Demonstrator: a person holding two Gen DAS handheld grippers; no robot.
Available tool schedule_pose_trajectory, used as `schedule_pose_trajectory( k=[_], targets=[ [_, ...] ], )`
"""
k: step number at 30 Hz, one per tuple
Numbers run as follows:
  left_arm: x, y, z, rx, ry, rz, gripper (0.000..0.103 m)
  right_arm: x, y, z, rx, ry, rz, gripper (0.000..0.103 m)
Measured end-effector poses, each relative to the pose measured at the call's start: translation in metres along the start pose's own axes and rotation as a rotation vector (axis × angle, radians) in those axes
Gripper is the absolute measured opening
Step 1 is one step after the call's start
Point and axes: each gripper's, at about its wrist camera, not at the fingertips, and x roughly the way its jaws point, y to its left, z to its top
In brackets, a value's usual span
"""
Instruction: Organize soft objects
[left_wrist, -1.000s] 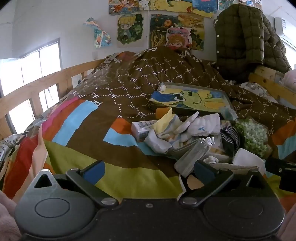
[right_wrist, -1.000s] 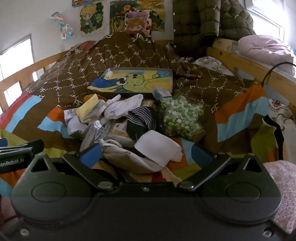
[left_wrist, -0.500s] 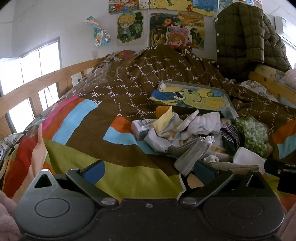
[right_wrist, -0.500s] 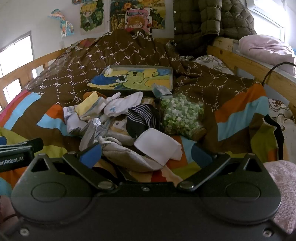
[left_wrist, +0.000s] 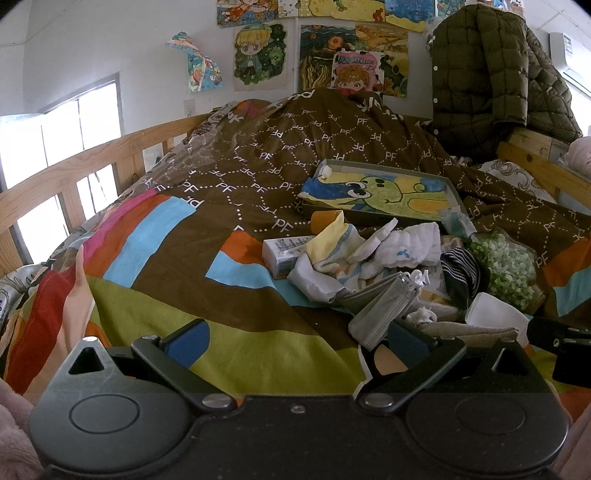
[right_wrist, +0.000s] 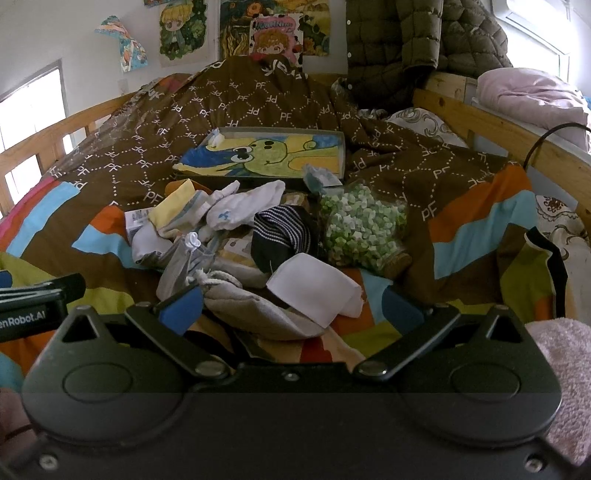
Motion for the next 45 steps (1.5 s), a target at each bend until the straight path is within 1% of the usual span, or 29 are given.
schedule_pose_trajectory(
  k=[45],
  targets=[
    [-0.0002,-0.0003,0.001,0.0,0.005,0.0,0.102,0.0019,0.0005,-0.0017,-0.008,0.014,-0.004,0.103]
  ],
)
